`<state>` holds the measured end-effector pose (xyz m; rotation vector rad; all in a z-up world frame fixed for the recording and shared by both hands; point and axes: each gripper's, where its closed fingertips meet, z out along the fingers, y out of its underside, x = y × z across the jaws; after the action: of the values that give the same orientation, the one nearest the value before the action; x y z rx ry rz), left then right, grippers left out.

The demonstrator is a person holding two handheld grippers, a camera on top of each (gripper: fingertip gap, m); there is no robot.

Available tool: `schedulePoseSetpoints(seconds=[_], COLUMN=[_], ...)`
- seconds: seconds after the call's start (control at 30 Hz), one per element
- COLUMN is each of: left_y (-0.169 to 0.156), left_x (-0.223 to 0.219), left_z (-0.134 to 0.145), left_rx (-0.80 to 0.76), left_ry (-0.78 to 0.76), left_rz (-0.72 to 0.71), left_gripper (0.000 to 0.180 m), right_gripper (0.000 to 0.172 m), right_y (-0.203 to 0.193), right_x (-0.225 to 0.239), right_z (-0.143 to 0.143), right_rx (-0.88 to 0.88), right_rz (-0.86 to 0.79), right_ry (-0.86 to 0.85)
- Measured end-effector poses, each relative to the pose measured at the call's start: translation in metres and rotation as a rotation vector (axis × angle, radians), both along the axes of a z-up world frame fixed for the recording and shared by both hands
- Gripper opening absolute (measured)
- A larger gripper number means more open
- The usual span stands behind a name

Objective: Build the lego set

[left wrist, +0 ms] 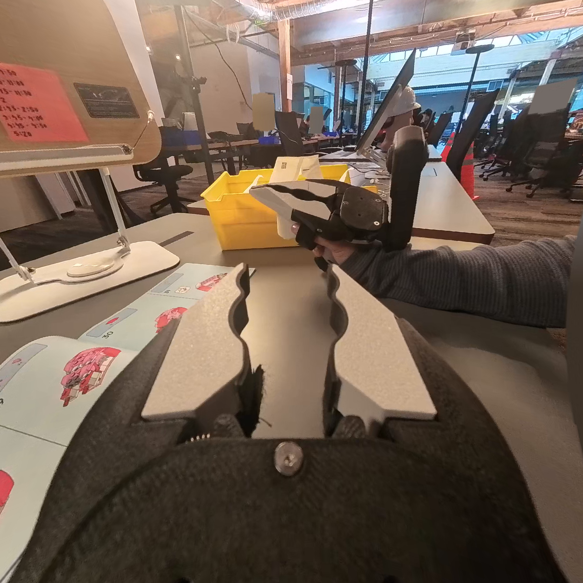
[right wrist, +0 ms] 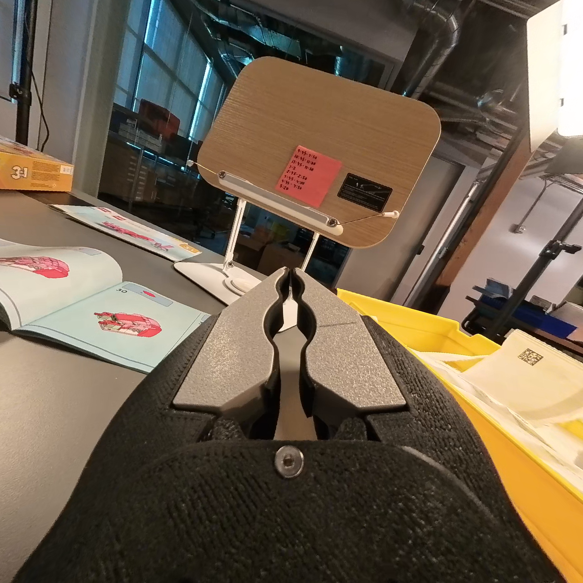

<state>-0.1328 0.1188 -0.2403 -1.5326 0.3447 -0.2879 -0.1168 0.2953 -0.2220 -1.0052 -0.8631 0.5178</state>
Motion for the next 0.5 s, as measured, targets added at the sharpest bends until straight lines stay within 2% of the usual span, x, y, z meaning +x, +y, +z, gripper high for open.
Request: schedulePoseSetpoints(seconds=[0.5], left_y=[0.0021], left_x=[0.0001], left_z=[-0.0050], left_rx=[-0.022], left_ry=[0.008], left_rz=[0.000], left_gripper=[0.048], right_gripper=[0.000], right_y=[-0.0013], right_x=[-0.0011], right_z=[-0.0006], right_rx=[-0.003], right_rz=[0.009], right_ry=[-0.003])
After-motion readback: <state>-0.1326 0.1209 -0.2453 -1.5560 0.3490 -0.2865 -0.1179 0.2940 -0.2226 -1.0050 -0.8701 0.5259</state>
